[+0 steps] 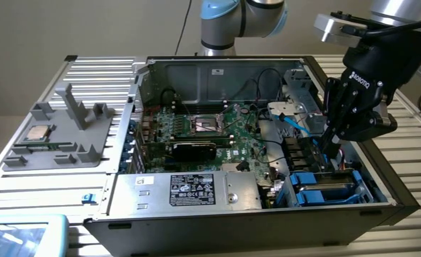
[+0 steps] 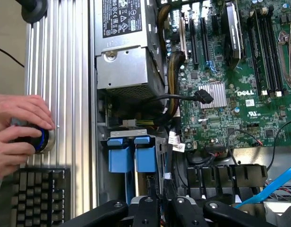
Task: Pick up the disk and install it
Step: 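Insert the first disk wire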
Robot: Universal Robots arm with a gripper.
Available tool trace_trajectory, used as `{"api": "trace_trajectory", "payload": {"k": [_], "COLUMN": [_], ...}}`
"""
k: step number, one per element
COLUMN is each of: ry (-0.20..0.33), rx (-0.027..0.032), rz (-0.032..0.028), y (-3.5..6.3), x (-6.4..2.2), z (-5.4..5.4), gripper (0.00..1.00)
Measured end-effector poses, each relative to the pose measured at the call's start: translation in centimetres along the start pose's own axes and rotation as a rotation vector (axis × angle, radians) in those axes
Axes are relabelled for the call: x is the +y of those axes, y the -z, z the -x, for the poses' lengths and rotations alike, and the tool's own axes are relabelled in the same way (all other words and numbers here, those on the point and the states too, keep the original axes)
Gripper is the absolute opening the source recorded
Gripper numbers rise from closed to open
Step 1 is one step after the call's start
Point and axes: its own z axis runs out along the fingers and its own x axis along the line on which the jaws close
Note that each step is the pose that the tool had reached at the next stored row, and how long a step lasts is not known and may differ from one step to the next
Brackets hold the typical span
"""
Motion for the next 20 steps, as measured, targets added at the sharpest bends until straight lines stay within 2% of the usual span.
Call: {"api": "trace_trajectory", "payload": {"k": [2,3,4,5,7,10,11,12,13,16,20], "ry": [0.000,0.001,0.001,0.002,0.006,0.012,0.013,0.013,0.013,0.013,0.013], "rx": [-0.0009,-0.0034,-0.0068,-0.0126,-0.0371,-0.0705,-0.0781,-0.0821,-0.0836,-0.0839,-0.0851], "rz": [-0.0001,0.0001,0.0004,0.0008,0.0028,0.0055,0.0058,0.0053,0.0037,-0.0005,-0.0010], "y": [-0.02,-0.05,-0.08,-0.11,-0.18,-0.32,-0.44,-0.60,-0.77,-1.29,-1.43], "x": [0.05,0.06,0.07,0.05,0.02,-0.04,-0.07,-0.08,-0.08,-0.06,-0.10], "z": [-0.1,-0.2,-0.3,-0.5,-0.8,-1.3,-1.5,-1.7,-1.8,-1.8,-2.1], "gripper": [0.16,0.16,0.16,0.16,0.16,0.16,0.16,0.16,0.16,0.16,0.16]}}
